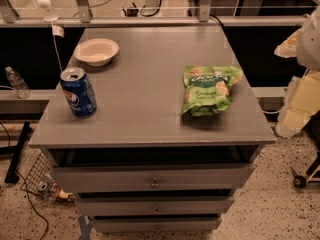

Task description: Move green rice chip bag near pepsi can

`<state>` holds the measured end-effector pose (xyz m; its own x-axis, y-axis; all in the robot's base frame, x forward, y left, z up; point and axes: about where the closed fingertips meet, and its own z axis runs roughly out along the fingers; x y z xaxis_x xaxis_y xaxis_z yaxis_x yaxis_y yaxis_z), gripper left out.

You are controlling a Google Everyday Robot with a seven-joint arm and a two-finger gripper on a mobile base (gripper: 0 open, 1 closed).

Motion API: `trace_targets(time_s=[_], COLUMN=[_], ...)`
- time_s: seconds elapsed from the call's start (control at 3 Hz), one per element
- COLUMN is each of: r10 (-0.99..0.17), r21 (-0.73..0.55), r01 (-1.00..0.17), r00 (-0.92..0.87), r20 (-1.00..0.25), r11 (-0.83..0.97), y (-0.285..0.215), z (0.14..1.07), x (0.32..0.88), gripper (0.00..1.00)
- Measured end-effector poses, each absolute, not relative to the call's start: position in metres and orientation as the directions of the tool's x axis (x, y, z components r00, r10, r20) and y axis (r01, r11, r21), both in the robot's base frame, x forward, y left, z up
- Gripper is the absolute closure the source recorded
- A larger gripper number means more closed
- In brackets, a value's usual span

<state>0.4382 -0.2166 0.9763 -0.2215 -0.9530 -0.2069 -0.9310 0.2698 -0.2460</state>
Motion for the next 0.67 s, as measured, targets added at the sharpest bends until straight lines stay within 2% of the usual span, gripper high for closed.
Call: trace_targets(time_s=[0.67], r10=[-0.933], r21=[-0.215], r01=[-0.923], r00=[-0.266], r20=[-0.240], r11=[0.319], y=[-0.204], z=[0.966], x=[0.457], gripper=[0.00])
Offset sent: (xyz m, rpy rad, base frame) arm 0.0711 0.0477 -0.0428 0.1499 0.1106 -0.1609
